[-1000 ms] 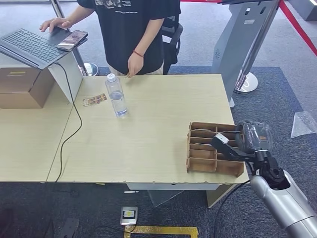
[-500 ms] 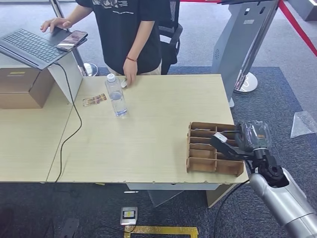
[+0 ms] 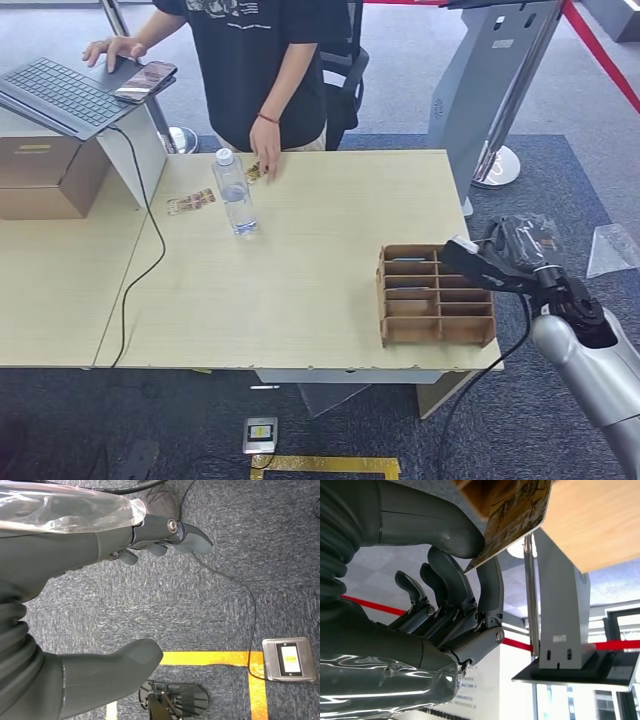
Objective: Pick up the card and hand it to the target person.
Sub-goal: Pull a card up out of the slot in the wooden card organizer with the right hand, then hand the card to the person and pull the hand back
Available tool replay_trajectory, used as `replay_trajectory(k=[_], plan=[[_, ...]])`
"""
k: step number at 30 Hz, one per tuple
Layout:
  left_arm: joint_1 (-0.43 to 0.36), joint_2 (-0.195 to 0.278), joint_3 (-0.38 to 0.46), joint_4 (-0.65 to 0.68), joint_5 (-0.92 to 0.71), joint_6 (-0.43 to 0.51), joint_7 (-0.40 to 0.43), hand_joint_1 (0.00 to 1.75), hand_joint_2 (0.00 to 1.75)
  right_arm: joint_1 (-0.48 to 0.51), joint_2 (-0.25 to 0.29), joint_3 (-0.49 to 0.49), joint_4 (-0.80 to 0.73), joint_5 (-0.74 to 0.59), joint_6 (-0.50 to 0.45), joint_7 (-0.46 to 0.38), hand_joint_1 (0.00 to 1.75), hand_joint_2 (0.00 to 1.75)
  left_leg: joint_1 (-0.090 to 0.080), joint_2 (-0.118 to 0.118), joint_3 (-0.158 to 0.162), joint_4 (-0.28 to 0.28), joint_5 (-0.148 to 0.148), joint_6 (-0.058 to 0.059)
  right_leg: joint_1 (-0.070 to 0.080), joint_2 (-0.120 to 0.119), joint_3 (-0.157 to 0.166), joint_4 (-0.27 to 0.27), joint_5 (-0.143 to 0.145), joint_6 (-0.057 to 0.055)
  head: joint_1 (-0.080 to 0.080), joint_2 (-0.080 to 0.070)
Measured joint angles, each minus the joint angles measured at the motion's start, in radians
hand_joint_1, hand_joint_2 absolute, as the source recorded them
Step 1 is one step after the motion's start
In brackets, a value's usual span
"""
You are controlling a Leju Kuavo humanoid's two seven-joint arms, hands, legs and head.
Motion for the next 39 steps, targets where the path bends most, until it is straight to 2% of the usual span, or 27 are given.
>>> replay_trajectory(k=[6, 12, 15, 19, 27, 31, 39], plan=[[-0.001, 0.001, 0.0, 0.001, 0.001, 0.002, -0.003, 0.0, 1.75, -0.011, -0.015, -0.019, -0.009, -0.032, -0.009, 0.013, 1.5, 1.75, 0.0, -0.001, 0.001, -0.001, 0.0, 0.0, 0.0, -0.001, 0.001, -0.001, 0.0, 0.0, 0.0, 0.0], [0.0, 0.002, -0.004, 0.001, 0.001, 0.004, 0.001, 0.0, 1.75, -0.038, 0.014, -0.021, 0.035, -0.095, -0.066, -0.007, 1.51, 1.75, 0.0, 0.001, 0.002, -0.002, 0.0, 0.0, 0.0, 0.001, 0.002, -0.002, 0.001, 0.0, 0.0, 0.0], [0.0, 0.001, -0.007, 0.0, 0.001, 0.005, 0.001, 0.0, 1.75, -0.065, 0.05, 0.008, 0.093, -0.105, -0.114, -0.024, 1.49, 1.75, 0.001, 0.002, 0.003, -0.002, 0.0, 0.0, 0.001, 0.002, 0.002, -0.002, 0.001, 0.0, 0.0, 0.0], [0.0, 0.0, -0.013, 0.0, -0.002, 0.007, -0.004, 0.0, 1.75, -0.107, 0.124, 0.046, 0.185, -0.095, -0.18, -0.039, 1.36, 1.75, 0.001, 0.005, 0.004, -0.004, 0.001, -0.001, 0.001, 0.005, 0.003, -0.003, 0.002, 0.0, 0.0, 0.0], [-0.002, 0.003, -0.033, -0.002, -0.016, 0.008, -0.01, 0.0, 1.75, -0.178, 0.246, 0.103, 0.349, -0.016, -0.275, -0.022, 1.63, 1.75, 0.002, 0.006, 0.005, -0.005, 0.001, -0.001, 0.002, 0.007, 0.004, -0.004, 0.003, -0.001, 0.0, 0.0], [-0.007, 0.007, -0.039, -0.003, -0.02, 0.007, -0.006, 0.0, 1.75, -0.231, 0.305, 0.11, 0.463, -0.026, -0.292, -0.045, 1.62, 1.75, 0.002, 0.007, 0.005, -0.005, 0.001, -0.001, 0.002, 0.008, 0.003, -0.004, 0.003, -0.001, 0.0, 0.0], [-0.01, 0.011, -0.042, -0.002, -0.02, 0.006, 0.001, 0.0, 1.75, -0.33, 0.404, 0.133, 0.684, -0.036, -0.338, -0.105, 1.73, 1.75, 0.002, 0.006, 0.004, -0.004, 0.001, 0.0, 0.002, 0.007, 0.003, -0.003, 0.003, -0.001, 0.0, 0.0]])
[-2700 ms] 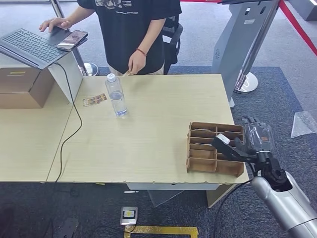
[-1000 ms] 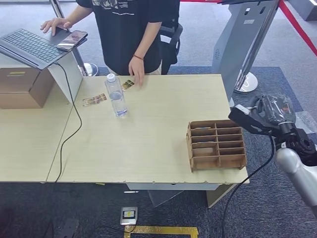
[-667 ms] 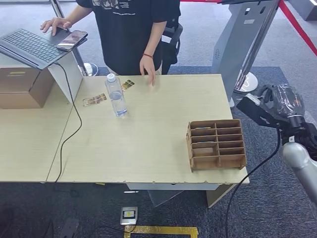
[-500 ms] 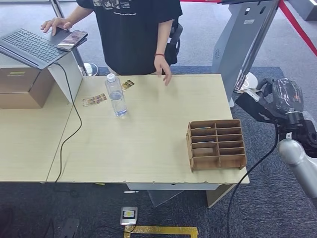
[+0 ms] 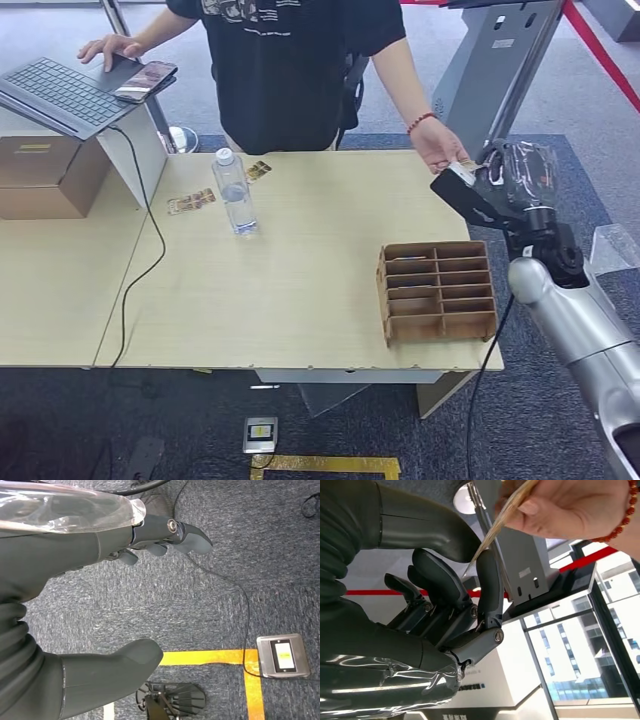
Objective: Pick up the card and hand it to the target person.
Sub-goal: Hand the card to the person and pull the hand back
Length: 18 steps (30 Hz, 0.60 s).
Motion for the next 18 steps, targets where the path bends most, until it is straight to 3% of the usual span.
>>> replay_trajectory(k=[8, 9, 10, 12, 13, 14, 18], plan=[[0.008, -0.005, 0.0, 0.001, 0.003, 0.004, -0.003, 0.0, 1.75, -0.037, 0.037, 0.02, 0.093, 0.021, -0.023, 0.002, 1.72, 1.75, 0.0, -0.001, -0.001, 0.0, 0.0, 0.0, 0.0, -0.001, 0.0, 0.001, -0.001, 0.0, 0.0, 0.0], [0.008, -0.005, -0.002, 0.001, 0.002, 0.004, -0.002, 0.0, 1.75, -0.038, 0.036, 0.021, 0.096, 0.022, -0.024, 0.003, 1.6, 1.75, 0.0, -0.002, -0.001, 0.0, 0.0, 0.0, 0.0, -0.002, 0.0, 0.001, -0.001, 0.0, 0.0, 0.0], [0.007, -0.005, -0.004, 0.001, 0.0, 0.002, -0.002, 0.0, 1.75, -0.037, 0.034, 0.02, 0.098, 0.023, -0.027, 0.004, 1.33, 1.75, 0.0, -0.002, -0.001, 0.001, 0.0, 0.0, 0.0, -0.002, 0.0, 0.001, -0.001, 0.0, 0.0, 0.0], [0.004, -0.004, -0.008, 0.0, -0.004, 0.0, 0.002, 0.0, 1.75, -0.032, 0.027, 0.017, 0.095, 0.023, -0.033, 0.008, 0.48, 1.75, 0.0, -0.004, -0.001, 0.001, 0.0, 0.0, 0.0, -0.004, 0.0, 0.001, -0.001, 0.0, 0.0, 0.0], [0.002, -0.004, -0.01, 0.0, -0.005, -0.001, 0.003, 0.0, 1.75, -0.028, 0.023, 0.015, 0.09, 0.023, -0.033, 0.01, 0.17, 1.75, 0.0, -0.004, -0.002, 0.001, 0.0, 0.0, 0.0, -0.004, 0.0, 0.001, -0.001, 0.0, 0.0, 0.0], [0.001, -0.004, -0.012, 0.0, -0.006, -0.002, 0.004, 0.0, 1.75, -0.022, 0.018, 0.011, 0.079, 0.019, -0.034, 0.012, 0.0, 1.75, 0.0, -0.005, -0.001, 0.001, 0.0, 0.0, 0.0, -0.005, 0.0, 0.001, -0.001, 0.0, 0.0, 0.0], [0.0, -0.004, -0.015, 0.0, -0.005, -0.002, 0.006, 0.0, 1.75, 0.018, -0.014, -0.019, -0.009, -0.005, -0.033, 0.02, 0.0, 1.75, 0.0, -0.007, -0.002, 0.001, 0.0, 0.0, 0.0, -0.006, 0.0, 0.0, -0.002, 0.0, 0.0, 0.0]])
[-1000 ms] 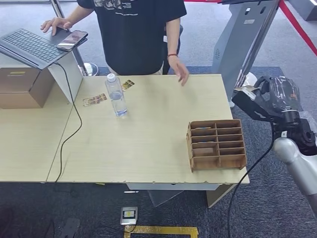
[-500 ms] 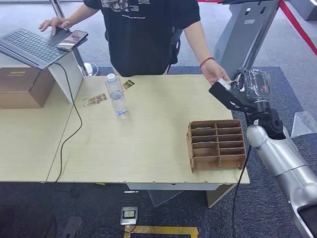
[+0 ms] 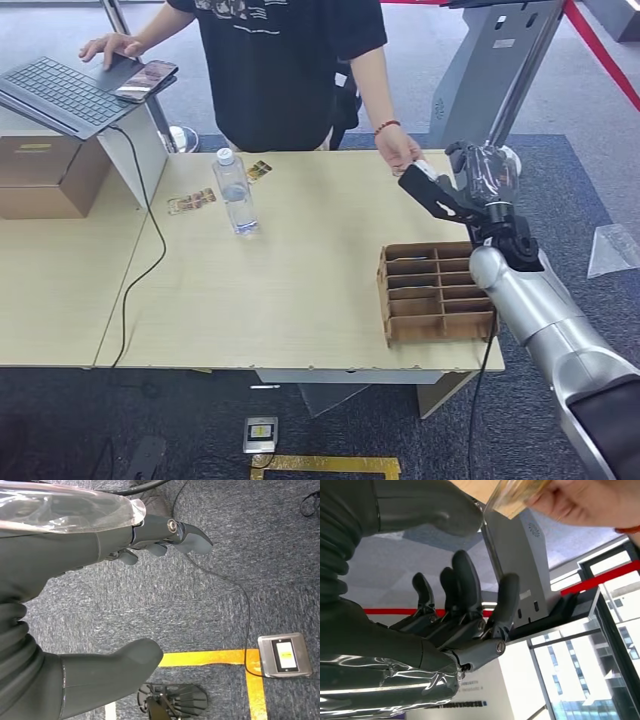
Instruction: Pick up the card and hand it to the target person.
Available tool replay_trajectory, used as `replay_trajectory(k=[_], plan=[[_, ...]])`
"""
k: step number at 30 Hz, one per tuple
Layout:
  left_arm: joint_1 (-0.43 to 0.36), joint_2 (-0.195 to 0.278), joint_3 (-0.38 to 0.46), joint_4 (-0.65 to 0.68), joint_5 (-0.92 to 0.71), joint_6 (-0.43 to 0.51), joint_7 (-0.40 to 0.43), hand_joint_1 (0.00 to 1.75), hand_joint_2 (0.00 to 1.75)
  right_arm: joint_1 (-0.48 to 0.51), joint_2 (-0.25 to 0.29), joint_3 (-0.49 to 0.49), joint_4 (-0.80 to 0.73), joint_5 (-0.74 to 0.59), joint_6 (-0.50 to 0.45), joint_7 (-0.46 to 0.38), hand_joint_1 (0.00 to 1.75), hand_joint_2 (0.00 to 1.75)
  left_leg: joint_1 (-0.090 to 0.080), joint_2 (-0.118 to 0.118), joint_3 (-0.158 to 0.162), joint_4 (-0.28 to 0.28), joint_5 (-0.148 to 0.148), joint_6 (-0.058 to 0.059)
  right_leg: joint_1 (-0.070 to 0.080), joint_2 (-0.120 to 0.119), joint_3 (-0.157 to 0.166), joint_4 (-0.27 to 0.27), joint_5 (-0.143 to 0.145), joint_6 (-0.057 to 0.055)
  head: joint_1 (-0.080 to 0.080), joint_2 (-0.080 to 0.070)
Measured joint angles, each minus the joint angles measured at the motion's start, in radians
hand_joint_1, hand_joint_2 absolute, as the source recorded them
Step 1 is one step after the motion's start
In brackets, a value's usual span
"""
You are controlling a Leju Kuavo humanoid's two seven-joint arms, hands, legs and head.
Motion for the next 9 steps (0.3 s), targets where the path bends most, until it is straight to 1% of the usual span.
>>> replay_trajectory(k=[2, 5, 8, 9], plan=[[0.001, -0.001, 0.0, 0.0, 0.002, 0.001, -0.001, 0.0, 1.75, 0.026, -0.021, -0.017, -0.057, -0.012, 0.001, 0.005, 0.0, 1.75, 0.0, -0.001, 0.0, 0.0, 0.0, 0.0, 0.0, -0.001, 0.0, 0.0, 0.0, 0.0, 0.0, 0.0], [0.004, -0.001, 0.004, 0.0, 0.008, 0.005, -0.005, 0.0, 1.75, 0.077, -0.069, -0.043, -0.177, -0.027, 0.011, 0.026, 0.0, 1.75, 0.0, -0.003, 0.0, 0.0, 0.0, 0.0, 0.0, -0.002, 0.001, 0.0, -0.001, 0.0, 0.0, 0.0], [0.007, -0.001, 0.006, 0.002, 0.014, 0.006, -0.007, 0.0, 1.75, 0.163, -0.136, -0.09, -0.351, -0.049, 0.028, 0.063, 0.0, 1.75, 0.0, -0.005, 0.0, 0.001, 0.0, 0.0, 0.0, -0.005, 0.0, 0.0, -0.001, 0.0, 0.0, 0.0], [0.008, -0.001, 0.007, 0.002, 0.015, 0.007, -0.007, 0.0, 1.75, 0.182, -0.15, -0.101, -0.388, -0.054, 0.031, 0.071, 0.0, 1.75, 0.0, -0.005, 0.0, 0.001, 0.0, 0.0, 0.0, -0.005, 0.0, 0.0, -0.001, 0.0, 0.0, 0.0]])
